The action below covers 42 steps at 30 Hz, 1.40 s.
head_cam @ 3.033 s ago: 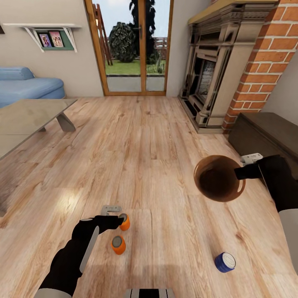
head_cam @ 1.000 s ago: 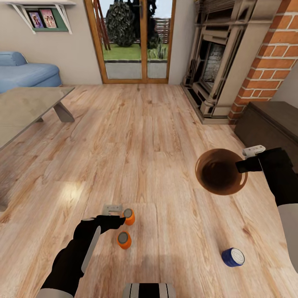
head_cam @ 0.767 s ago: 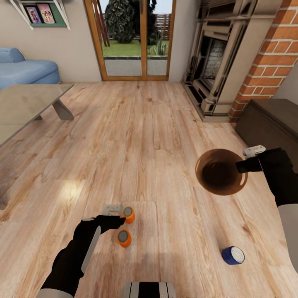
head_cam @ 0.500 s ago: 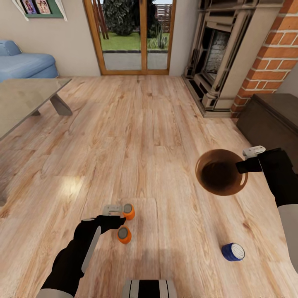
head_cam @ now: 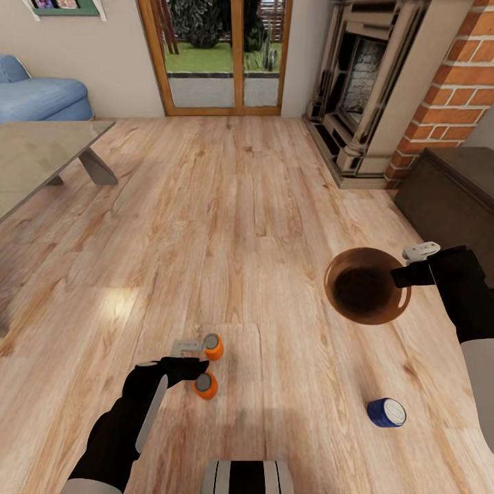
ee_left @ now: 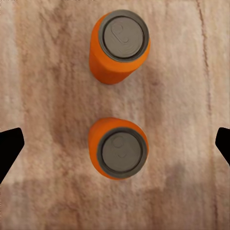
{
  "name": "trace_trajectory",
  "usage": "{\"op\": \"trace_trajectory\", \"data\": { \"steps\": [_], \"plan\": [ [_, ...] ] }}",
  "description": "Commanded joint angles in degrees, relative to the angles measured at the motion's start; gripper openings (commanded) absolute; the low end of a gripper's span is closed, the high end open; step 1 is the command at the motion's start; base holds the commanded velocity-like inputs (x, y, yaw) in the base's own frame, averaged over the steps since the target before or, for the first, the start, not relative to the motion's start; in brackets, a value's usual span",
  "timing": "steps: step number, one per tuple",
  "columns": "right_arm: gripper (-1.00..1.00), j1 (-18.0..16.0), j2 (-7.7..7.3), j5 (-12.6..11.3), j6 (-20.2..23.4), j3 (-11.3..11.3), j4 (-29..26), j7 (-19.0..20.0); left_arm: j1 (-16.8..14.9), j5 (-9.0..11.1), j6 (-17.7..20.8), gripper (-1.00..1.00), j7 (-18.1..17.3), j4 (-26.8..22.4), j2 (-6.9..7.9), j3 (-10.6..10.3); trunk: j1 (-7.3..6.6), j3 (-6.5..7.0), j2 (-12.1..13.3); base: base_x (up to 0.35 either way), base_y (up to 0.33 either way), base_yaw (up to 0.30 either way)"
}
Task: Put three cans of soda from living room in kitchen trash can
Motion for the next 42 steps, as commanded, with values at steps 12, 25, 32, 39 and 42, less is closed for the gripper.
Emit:
{"op": "trace_trajectory", "data": {
  "steps": [12,25,32,39,42],
  "plan": [
    [-1.00,0.0,0.03,-0.3,0.0,0.0,-0.1,0.2,0.0,0.0,0.0,1.00,0.0,-0.1,-0.01,0.0,-0.01,0.01,0.0,0.089,0.000,0.000],
    [-1.00,-0.1,0.05,-0.4,0.0,-0.2,-0.2,0.2,0.1,0.0,0.0,1.00,0.0,0.0,-0.12,-0.1,0.25,-2.21,-0.1,0.003,0.000,0.000],
    [-1.00,-0.5,0.11,-0.5,0.0,-0.2,-0.3,0.2,0.1,-0.1,0.0,1.00,0.0,0.1,-0.38,-0.1,0.25,-2.21,-0.1,0.000,0.000,0.000],
    [-1.00,-3.0,-0.01,-0.6,0.0,-0.2,-0.3,0.3,0.1,-0.2,-0.2,1.00,0.1,0.5,-0.66,-0.1,0.25,-2.21,-0.1,0.000,0.000,0.000],
    [-1.00,-3.3,0.03,-0.6,0.0,-0.2,-0.3,0.3,0.1,-0.3,-0.2,1.00,0.1,0.5,-0.69,-0.1,0.33,-2.87,-0.2,0.000,0.000,0.000]
  ]
}}
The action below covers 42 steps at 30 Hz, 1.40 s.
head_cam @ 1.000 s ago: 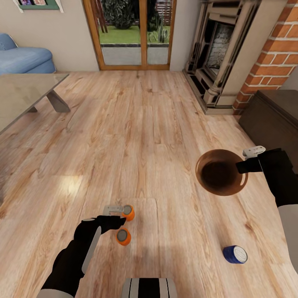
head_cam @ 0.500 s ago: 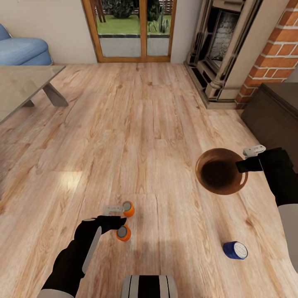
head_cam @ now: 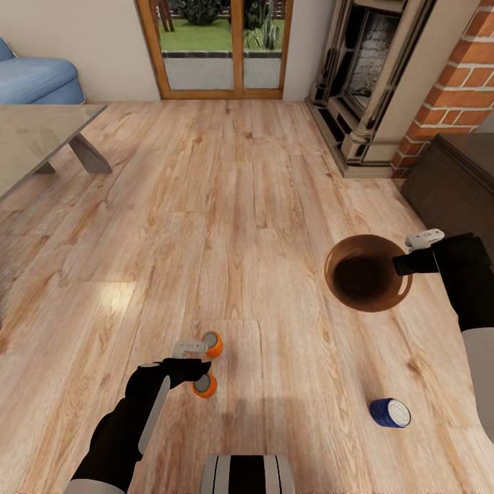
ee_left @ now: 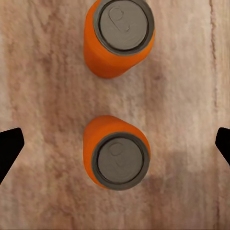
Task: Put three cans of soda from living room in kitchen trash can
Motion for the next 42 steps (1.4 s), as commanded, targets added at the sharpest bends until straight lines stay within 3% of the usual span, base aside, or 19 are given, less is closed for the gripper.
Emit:
{"op": "trace_trajectory", "data": {
  "steps": [1,18,26,30,42],
  "plan": [
    [-1.00,-0.1,0.07,-0.4,0.0,0.0,0.0,0.2,0.0,0.0,0.0,1.00,0.0,0.0,-0.06,0.0,0.01,-0.22,0.0,0.000,0.000,0.000],
    [-1.00,-0.2,0.21,-0.4,0.0,0.1,0.0,0.2,0.0,-0.1,0.0,1.00,0.0,0.1,-0.37,0.0,0.45,-4.31,-0.2,0.000,0.000,0.000],
    [-1.00,-0.2,0.16,-0.3,0.0,0.2,0.0,0.2,0.0,0.0,0.0,1.00,0.0,0.1,-0.37,0.0,0.45,-4.49,-0.2,0.000,0.000,0.000],
    [-1.00,-0.2,0.04,-0.3,0.0,1.9,0.0,0.2,0.0,-0.1,0.1,1.00,0.0,0.1,-0.37,-0.1,0.45,-4.57,-0.2,0.088,0.000,0.000],
    [-1.00,-0.1,0.01,-0.3,0.0,2.6,0.0,0.2,0.0,0.1,0.0,1.00,0.0,0.1,-0.37,-0.2,0.50,-5.21,-0.3,0.023,0.000,0.000]
  ]
}}
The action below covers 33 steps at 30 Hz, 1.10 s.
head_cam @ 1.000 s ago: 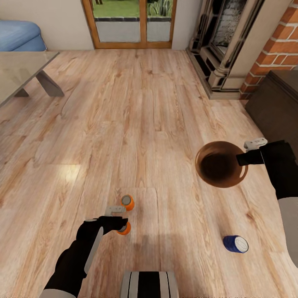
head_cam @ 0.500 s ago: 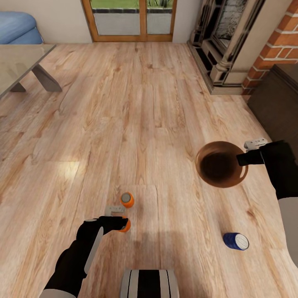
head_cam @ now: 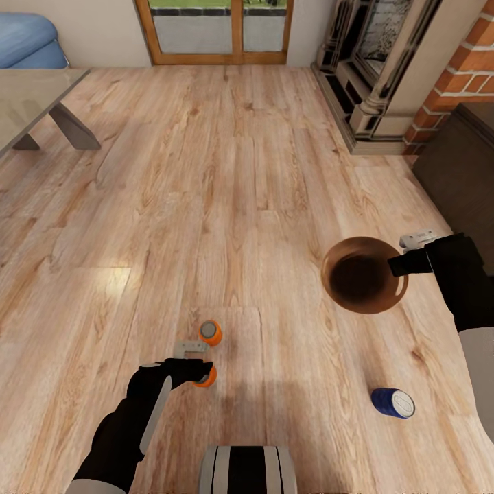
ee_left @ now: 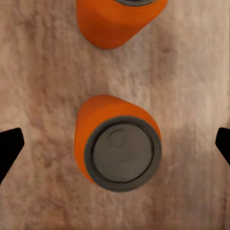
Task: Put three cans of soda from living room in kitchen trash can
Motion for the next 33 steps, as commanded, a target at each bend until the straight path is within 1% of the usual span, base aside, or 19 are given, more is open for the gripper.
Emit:
{"op": "trace_trajectory", "data": {
  "steps": [1,9,16,22,31,33],
  "plan": [
    [-1.00,0.0,0.00,-0.2,0.0,0.0,0.0,0.2,0.0,0.0,0.0,1.00,0.0,0.0,0.00,0.0,0.01,-0.22,0.0,0.001,0.000,0.000],
    [-1.00,0.0,-0.08,-0.2,0.0,0.0,0.0,0.2,0.0,-0.1,0.1,1.00,0.1,0.0,0.00,-0.1,0.22,-2.00,-0.1,0.000,0.000,0.000],
    [-1.00,0.0,-0.09,-0.2,0.0,0.0,0.0,0.2,0.0,-0.1,0.1,1.00,0.1,0.0,0.00,-0.1,0.22,-2.00,-0.1,0.001,0.000,0.000],
    [-1.00,0.0,-0.09,-0.2,0.0,0.0,0.0,0.2,0.0,0.0,0.2,1.00,0.1,0.0,0.00,-0.2,0.22,-2.00,-0.1,0.109,0.000,0.000],
    [-1.00,0.1,-0.06,-0.2,0.0,0.1,0.0,0.2,0.0,0.1,0.2,1.00,0.1,-0.1,0.00,-0.3,0.22,-2.00,-0.1,0.023,0.000,0.000],
    [-1.00,0.1,-0.06,-0.2,0.0,0.1,0.0,0.2,0.0,0.1,0.2,1.00,0.1,-0.1,0.00,-0.3,0.27,-2.44,-0.2,0.004,0.000,0.000]
  ]
}}
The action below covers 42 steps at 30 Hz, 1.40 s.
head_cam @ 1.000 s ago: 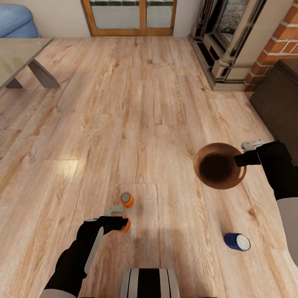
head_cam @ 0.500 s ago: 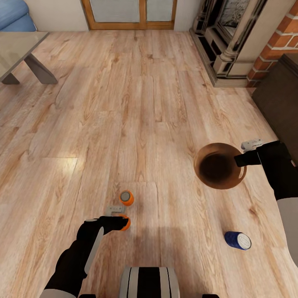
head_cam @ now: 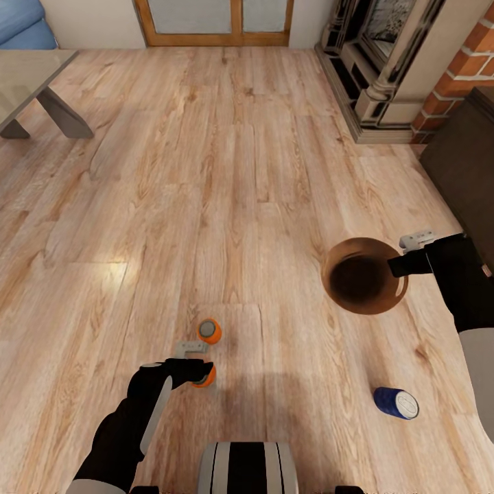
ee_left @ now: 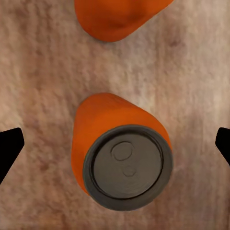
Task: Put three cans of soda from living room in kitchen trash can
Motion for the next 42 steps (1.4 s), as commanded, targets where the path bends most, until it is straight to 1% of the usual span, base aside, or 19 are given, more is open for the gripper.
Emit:
{"op": "trace_trajectory", "data": {
  "steps": [1,11,22,26,42],
  "plan": [
    [-1.00,0.0,0.01,-0.3,0.0,0.0,0.0,0.2,0.0,0.0,0.0,1.00,0.0,0.0,0.00,0.0,0.01,-0.22,0.0,0.002,0.000,0.000],
    [-1.00,0.1,0.06,-0.3,0.0,0.0,0.0,0.2,0.0,-0.1,0.0,1.00,0.0,0.0,0.00,0.0,0.27,-2.44,-0.2,0.000,0.000,0.000],
    [-1.00,0.1,0.05,-0.3,0.0,0.0,0.0,0.2,0.0,0.0,0.0,1.00,0.0,0.0,0.00,0.0,0.27,-2.44,-0.2,0.000,0.000,0.000],
    [-1.00,0.1,0.00,-0.3,0.0,0.0,0.0,0.2,0.0,0.0,0.0,1.00,0.0,0.0,-0.03,0.0,0.37,-3.32,-0.2,0.000,0.000,0.000],
    [-1.00,0.2,-0.02,-0.2,0.0,0.0,0.0,0.2,0.0,0.0,0.1,1.00,0.0,-0.2,0.00,0.0,0.37,-3.32,-0.2,0.019,-0.024,0.000]
  ]
}}
